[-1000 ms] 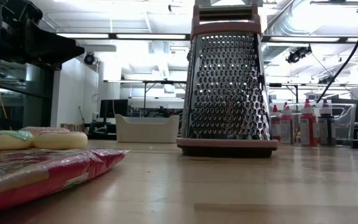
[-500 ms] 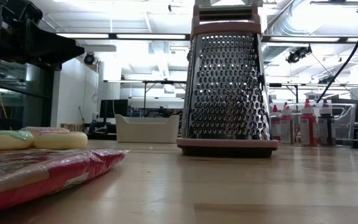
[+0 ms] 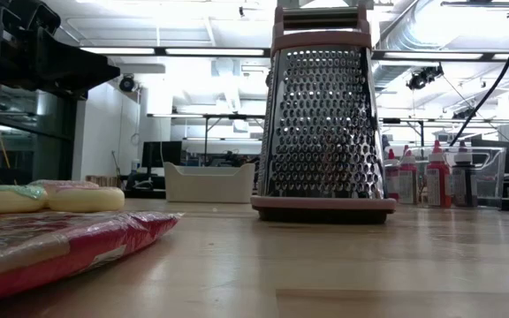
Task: Pick & Place Food Item
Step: Put the yellow food coloring into the right transparent bin
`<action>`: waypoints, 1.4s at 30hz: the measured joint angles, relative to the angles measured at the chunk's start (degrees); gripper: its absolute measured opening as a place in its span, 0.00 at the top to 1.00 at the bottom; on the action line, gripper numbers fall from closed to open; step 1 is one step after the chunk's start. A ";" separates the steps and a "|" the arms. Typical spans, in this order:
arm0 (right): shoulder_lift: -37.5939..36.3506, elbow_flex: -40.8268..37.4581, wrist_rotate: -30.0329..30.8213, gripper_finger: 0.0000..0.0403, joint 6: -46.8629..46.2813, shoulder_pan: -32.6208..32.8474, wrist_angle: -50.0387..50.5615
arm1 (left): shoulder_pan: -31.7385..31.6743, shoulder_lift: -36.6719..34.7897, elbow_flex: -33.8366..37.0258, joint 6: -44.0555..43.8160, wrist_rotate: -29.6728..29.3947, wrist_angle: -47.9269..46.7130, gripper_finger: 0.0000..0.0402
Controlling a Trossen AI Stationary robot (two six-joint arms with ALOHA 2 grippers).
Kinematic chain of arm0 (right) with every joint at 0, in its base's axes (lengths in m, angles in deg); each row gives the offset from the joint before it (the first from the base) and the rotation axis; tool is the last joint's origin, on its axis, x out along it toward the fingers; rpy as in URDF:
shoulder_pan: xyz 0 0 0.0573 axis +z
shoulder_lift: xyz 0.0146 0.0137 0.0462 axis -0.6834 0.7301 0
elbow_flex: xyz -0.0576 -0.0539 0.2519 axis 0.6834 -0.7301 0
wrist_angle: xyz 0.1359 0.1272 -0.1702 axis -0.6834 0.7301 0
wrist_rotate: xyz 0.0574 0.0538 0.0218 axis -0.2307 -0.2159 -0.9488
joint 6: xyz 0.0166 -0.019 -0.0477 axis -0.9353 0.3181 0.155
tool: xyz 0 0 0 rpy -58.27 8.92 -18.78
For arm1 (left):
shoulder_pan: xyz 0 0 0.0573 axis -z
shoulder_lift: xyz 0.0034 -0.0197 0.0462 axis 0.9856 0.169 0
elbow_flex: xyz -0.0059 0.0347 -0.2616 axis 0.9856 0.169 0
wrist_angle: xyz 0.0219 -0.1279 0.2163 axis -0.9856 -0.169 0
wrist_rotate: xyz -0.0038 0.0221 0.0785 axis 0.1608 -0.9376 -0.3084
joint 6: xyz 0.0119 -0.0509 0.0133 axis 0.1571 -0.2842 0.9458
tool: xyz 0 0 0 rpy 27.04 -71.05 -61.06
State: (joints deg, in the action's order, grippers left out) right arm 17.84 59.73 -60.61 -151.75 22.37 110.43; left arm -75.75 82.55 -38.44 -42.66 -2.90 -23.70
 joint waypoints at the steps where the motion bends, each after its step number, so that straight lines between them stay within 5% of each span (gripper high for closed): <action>1: 0.00 -0.82 -0.16 0.59 -0.17 0.12 -1.16 | 0.01 0.02 -0.02 0.01 0.00 0.00 0.53; 42: 2.56 -7.84 -1.68 0.59 -2.23 0.91 -11.21 | -0.01 0.00 -0.02 0.01 0.00 0.00 0.53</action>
State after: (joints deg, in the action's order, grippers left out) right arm 20.40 51.89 -62.30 -153.98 23.28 99.23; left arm -75.75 82.55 -38.46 -42.65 -2.90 -23.70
